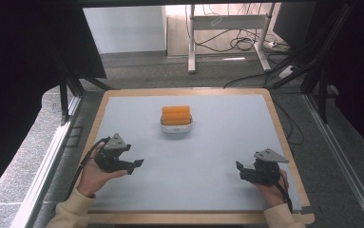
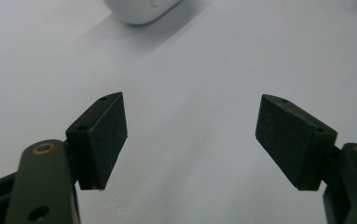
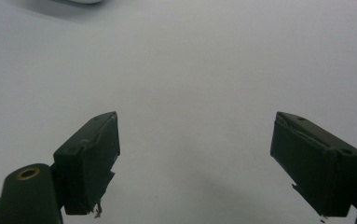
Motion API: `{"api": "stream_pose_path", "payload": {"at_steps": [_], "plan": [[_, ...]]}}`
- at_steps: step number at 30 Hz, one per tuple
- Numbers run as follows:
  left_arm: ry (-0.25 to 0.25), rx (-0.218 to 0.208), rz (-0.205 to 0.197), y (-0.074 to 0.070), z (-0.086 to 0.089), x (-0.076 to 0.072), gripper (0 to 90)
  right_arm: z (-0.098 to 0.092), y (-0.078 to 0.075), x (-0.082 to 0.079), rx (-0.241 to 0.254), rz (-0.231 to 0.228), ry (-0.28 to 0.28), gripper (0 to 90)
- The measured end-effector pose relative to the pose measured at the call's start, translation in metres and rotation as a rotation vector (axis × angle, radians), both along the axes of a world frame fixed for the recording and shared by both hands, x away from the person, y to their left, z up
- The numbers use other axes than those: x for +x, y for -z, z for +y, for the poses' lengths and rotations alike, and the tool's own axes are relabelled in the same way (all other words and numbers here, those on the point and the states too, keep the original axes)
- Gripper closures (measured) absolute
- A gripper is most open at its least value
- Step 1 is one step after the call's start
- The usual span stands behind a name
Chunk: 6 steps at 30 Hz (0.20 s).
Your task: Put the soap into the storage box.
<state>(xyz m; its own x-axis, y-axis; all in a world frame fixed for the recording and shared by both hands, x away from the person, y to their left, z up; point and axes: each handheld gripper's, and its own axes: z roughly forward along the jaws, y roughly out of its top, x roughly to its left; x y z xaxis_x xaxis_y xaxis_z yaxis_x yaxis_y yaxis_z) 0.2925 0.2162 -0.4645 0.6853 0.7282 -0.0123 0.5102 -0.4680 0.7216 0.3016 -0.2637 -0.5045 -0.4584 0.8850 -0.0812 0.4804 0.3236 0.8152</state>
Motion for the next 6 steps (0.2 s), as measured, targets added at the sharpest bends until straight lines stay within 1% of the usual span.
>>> {"api": "stream_pose_path", "payload": {"at_steps": [2, 5, 6], "plan": [[-0.006, 0.0, -0.001, -0.0007, 0.0009, 0.0008, 24.9, -0.0005, -0.0004, -0.0005, 0.006, -0.003, 0.0, 15.9], [-0.009, 0.006, -0.008, -0.0024, 0.0, 0.0005, 24.6, -0.0023, -0.0025, -0.0038, 0.014, -0.021, 0.003, 16.0], [-0.009, 0.005, -0.004, -0.002, -0.0013, 0.0005, 24.5, -0.0029, -0.0036, -0.0048, 0.017, -0.027, 0.005, 16.0]]}}
